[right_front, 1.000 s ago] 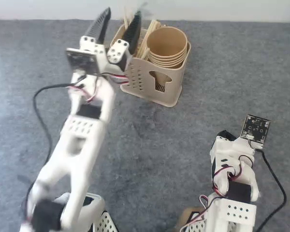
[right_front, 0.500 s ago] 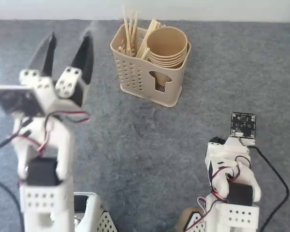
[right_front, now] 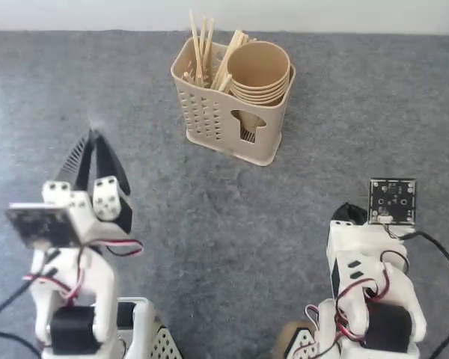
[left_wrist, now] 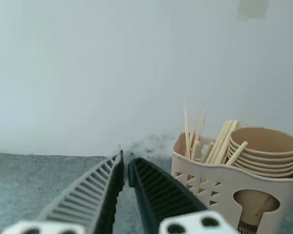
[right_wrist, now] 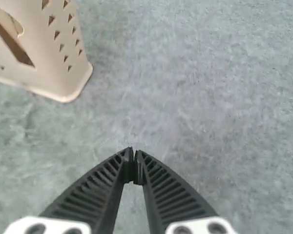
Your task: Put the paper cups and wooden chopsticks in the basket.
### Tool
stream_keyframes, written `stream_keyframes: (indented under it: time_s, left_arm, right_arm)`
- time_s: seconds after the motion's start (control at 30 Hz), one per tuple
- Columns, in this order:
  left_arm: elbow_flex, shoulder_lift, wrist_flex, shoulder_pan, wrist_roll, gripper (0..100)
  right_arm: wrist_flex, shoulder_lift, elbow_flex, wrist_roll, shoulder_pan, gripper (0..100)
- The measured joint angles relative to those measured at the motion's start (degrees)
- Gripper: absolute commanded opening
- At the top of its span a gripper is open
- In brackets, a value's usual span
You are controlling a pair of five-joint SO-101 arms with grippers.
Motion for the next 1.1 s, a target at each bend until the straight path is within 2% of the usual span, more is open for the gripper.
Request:
stream_keyframes:
  time_s: [0.1,0.37,0.53,0.7,0.77,0.93,1.1]
  left_arm:
    - [4.7,-7.6,2.3,-0.1,0.0,1]
    - [18.2,-7.6,2.0,-0.3,0.0,1]
    - [28.8,-7.6,0.2,-0.3,0.0,1]
    - [33.6,-7.6,0.2,-0.3,0.0,1]
    - [34.3,-7.6,1.4,-0.3,0.0,1]
    - [34.3,-7.6,12.8,0.0,0.0,1]
    - [34.3,-7.6,16.2,0.1,0.0,1]
  right_arm:
    - [0.7,0.0,0.2,2.5,-0.1,0.8]
    - [0.8,0.0,10.7,9.0,-0.1,0.8]
    - [-0.1,0.0,17.8,9.7,-0.1,0.8]
    - [-3.5,0.3,25.7,9.6,-0.1,0.8]
    - [-5.1,0.5,28.7,6.5,-0.1,0.8]
    - [-7.2,0.3,30.8,-6.5,0.1,0.8]
    - [-7.2,0.6,32.4,-8.7,-0.1,0.8]
